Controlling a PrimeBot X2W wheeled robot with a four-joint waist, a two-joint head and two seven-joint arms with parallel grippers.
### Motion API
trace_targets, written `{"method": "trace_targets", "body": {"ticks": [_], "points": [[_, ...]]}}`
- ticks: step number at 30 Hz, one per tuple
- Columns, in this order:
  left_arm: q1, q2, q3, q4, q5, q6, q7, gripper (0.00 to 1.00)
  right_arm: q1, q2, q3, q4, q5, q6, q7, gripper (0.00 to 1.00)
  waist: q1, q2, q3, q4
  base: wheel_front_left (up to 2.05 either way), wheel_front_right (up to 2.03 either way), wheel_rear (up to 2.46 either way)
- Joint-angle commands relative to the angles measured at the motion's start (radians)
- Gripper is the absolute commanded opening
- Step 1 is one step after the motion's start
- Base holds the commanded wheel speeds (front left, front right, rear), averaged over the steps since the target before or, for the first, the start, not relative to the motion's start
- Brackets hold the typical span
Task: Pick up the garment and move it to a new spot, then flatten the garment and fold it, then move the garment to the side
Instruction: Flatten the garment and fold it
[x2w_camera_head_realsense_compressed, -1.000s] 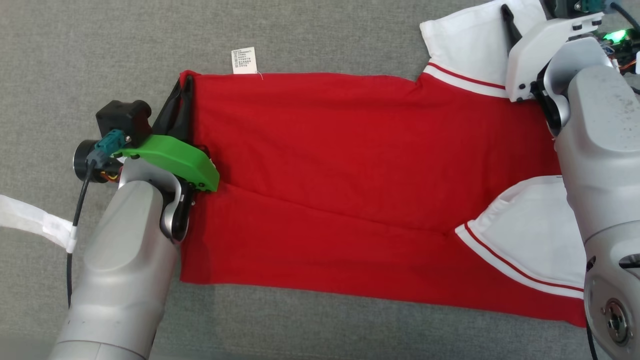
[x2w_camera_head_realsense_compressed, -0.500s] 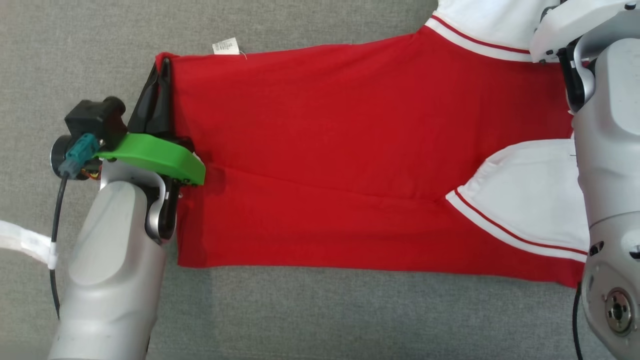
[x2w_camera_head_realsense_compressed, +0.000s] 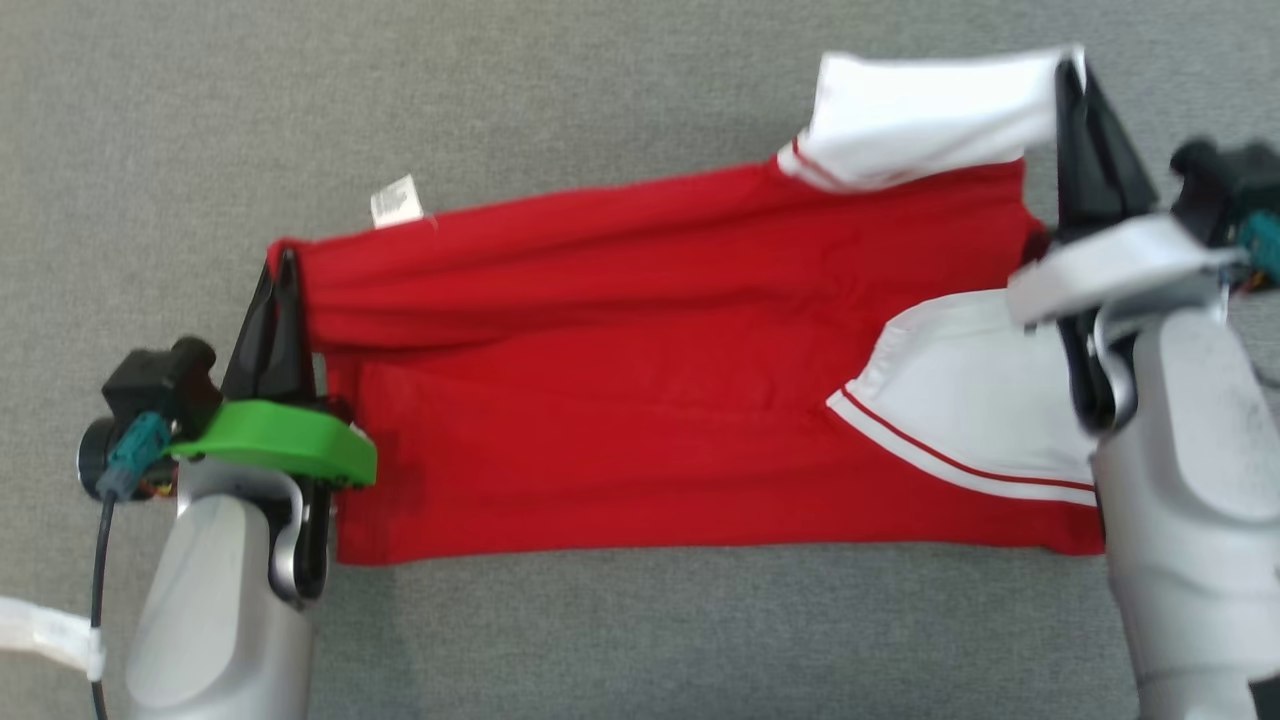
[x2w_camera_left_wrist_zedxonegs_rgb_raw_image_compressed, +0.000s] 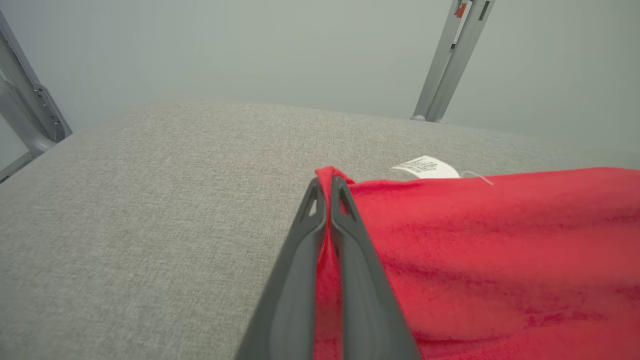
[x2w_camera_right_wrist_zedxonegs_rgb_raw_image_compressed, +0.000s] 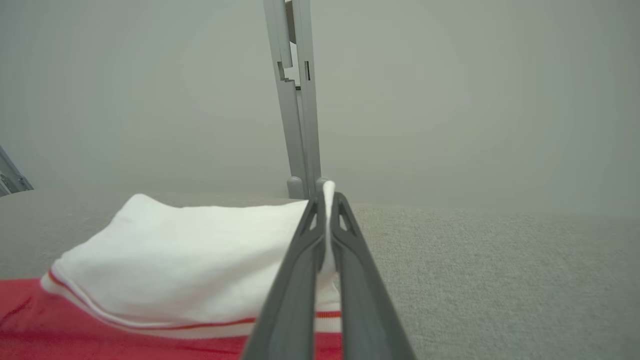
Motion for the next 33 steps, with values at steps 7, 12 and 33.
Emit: {"method": "trace_targets", "body": {"ticks": [7, 12, 33], "points": [[0.123, -0.010, 0.046, 0.013, 0.036, -0.002, 0.000, 0.00, 0.262, 0.008, 0.045, -0.086, 0.104, -0.002, -0.004, 0.00, -0.0001, 0.0000, -0.095, -0.068, 0.00, 0.00, 0.00], [0.190, -0.023, 0.065, 0.018, 0.041, -0.002, 0.000, 0.00, 0.372, 0.013, 0.054, -0.083, 0.142, -0.002, -0.004, 0.00, -0.0001, 0.0000, -0.123, -0.081, 0.00, 0.00, 0.00], [0.340, -0.056, 0.055, -0.077, 0.016, 0.016, 0.000, 1.00, 0.351, 0.017, 0.039, 0.069, 0.071, -0.002, 0.025, 1.00, -0.0001, 0.0000, -0.164, -0.013, 0.00, 0.00, 0.00]]}}
